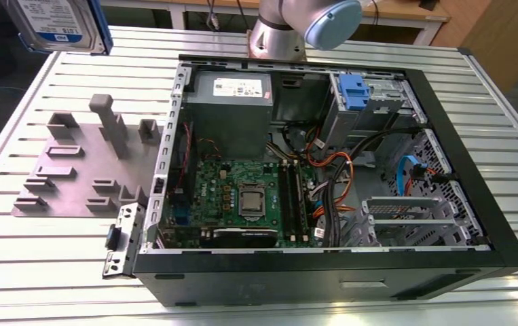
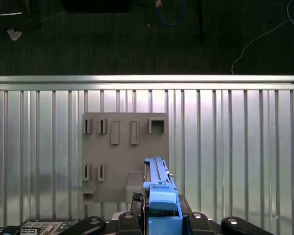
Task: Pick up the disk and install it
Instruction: 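Pick up the disk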
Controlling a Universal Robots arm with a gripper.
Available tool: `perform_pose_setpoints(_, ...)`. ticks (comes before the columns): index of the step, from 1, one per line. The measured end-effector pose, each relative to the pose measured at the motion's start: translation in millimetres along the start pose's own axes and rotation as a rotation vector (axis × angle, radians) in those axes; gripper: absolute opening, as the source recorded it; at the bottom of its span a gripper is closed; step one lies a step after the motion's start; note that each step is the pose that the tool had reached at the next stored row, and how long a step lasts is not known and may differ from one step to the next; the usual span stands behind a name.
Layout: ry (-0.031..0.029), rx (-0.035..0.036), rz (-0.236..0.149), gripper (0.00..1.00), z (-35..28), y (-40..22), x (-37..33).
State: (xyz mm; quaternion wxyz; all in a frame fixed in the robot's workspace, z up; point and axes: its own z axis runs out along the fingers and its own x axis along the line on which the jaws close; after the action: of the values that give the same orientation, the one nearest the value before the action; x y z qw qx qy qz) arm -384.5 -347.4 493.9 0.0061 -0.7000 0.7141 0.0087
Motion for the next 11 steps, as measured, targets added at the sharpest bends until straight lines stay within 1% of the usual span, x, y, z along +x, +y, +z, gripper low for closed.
perform_pose_setpoints(6,-0.0001,-0.0001,0.0,0.36,0.0,-3.7,0.7)
perform_pose_setpoints(11,-0.0001,-0.0001,0.0,0.36,-0.2,-4.6,7.5)
